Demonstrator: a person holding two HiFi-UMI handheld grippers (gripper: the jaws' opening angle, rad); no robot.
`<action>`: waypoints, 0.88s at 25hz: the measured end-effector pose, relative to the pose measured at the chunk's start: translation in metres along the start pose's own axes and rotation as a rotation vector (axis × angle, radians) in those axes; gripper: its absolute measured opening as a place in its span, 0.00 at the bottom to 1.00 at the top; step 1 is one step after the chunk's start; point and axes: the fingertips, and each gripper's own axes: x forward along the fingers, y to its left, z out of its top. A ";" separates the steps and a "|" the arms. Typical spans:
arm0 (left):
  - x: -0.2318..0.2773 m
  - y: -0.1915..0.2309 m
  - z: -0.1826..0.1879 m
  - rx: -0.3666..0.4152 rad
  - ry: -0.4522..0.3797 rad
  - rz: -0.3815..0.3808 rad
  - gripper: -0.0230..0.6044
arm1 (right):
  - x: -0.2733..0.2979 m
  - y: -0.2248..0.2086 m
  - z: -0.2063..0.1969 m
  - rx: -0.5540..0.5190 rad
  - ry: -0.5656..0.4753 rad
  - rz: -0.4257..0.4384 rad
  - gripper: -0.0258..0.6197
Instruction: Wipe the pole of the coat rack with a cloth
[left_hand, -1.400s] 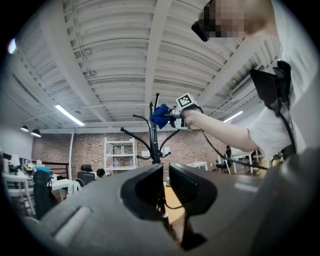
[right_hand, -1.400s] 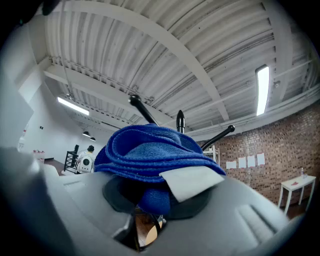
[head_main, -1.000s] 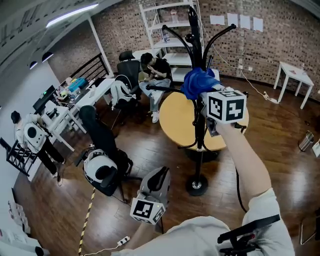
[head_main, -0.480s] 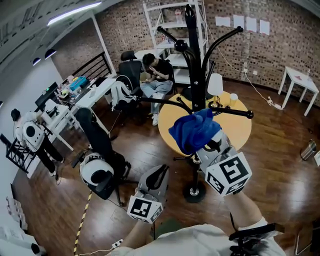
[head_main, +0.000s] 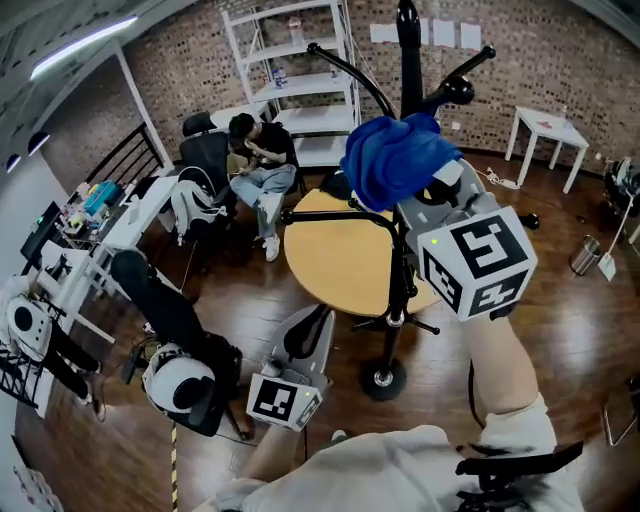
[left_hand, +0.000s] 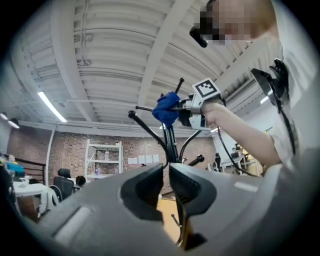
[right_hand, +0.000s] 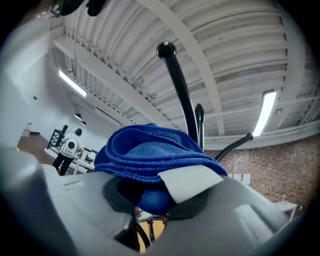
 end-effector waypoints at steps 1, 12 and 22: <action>-0.001 0.008 -0.002 -0.013 -0.005 -0.012 0.09 | 0.005 0.003 -0.012 0.003 0.038 -0.006 0.20; 0.019 0.007 -0.018 -0.099 0.012 -0.283 0.09 | -0.036 0.029 -0.056 0.017 0.146 -0.110 0.20; 0.021 0.030 -0.050 -0.118 0.083 -0.293 0.09 | -0.124 0.153 -0.213 0.222 0.398 0.031 0.20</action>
